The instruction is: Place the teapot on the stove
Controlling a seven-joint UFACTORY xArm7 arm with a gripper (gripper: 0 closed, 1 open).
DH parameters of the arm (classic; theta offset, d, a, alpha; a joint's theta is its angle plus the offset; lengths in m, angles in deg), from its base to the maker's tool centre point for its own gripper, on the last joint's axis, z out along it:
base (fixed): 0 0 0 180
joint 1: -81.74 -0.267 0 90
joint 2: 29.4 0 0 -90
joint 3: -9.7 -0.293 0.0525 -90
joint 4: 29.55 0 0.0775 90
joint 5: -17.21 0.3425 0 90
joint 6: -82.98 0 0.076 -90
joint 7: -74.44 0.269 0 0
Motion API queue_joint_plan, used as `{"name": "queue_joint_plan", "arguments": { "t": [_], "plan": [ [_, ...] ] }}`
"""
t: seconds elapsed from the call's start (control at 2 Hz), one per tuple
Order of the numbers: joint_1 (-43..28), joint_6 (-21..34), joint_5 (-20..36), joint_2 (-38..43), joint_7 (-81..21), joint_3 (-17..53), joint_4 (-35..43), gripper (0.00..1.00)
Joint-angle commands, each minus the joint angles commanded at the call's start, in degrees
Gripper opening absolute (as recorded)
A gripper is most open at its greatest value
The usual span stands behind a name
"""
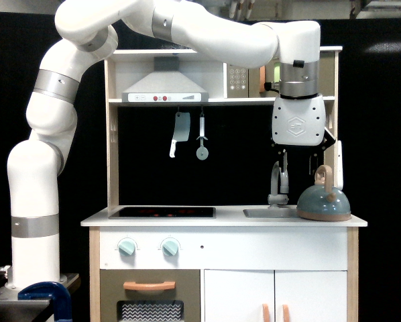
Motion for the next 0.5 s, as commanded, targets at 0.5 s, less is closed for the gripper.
{"name": "queue_joint_plan", "arguments": {
  "t": [0.5],
  "plan": [
    [6.9,1.5,8.2,5.4,-4.9,-4.6,5.6,1.0]
  ]
}}
